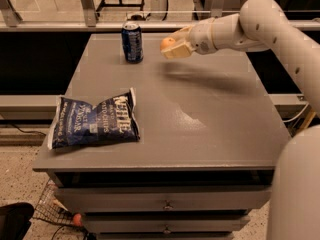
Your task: Move orange near pepsi can
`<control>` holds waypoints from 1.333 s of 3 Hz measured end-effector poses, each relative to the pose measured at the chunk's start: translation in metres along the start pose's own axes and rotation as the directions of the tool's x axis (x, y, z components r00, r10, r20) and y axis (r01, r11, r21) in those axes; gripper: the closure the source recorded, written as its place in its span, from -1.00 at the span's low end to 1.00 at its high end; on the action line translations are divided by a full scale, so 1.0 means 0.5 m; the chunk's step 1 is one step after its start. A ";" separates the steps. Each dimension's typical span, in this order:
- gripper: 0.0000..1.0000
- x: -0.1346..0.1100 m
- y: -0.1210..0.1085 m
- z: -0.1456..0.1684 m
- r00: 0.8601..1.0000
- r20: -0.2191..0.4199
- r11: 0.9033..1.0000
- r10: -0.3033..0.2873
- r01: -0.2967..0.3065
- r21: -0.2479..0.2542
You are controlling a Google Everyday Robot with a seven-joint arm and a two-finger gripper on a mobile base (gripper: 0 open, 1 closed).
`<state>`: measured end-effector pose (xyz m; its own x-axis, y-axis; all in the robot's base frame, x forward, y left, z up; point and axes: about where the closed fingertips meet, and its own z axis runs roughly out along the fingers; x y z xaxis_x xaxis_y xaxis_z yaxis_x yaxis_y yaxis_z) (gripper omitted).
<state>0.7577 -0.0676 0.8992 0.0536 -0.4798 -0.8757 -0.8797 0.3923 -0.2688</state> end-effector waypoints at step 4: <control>0.70 0.055 -0.007 0.103 0.997 -0.032 0.995 0.077 -0.078 -0.058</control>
Offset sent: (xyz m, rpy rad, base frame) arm 0.0364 0.0090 -0.0408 -0.0221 0.1017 -0.0316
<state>0.7863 -0.0418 0.8552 -0.0292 -0.4735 -0.8803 -0.9073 0.3822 -0.1755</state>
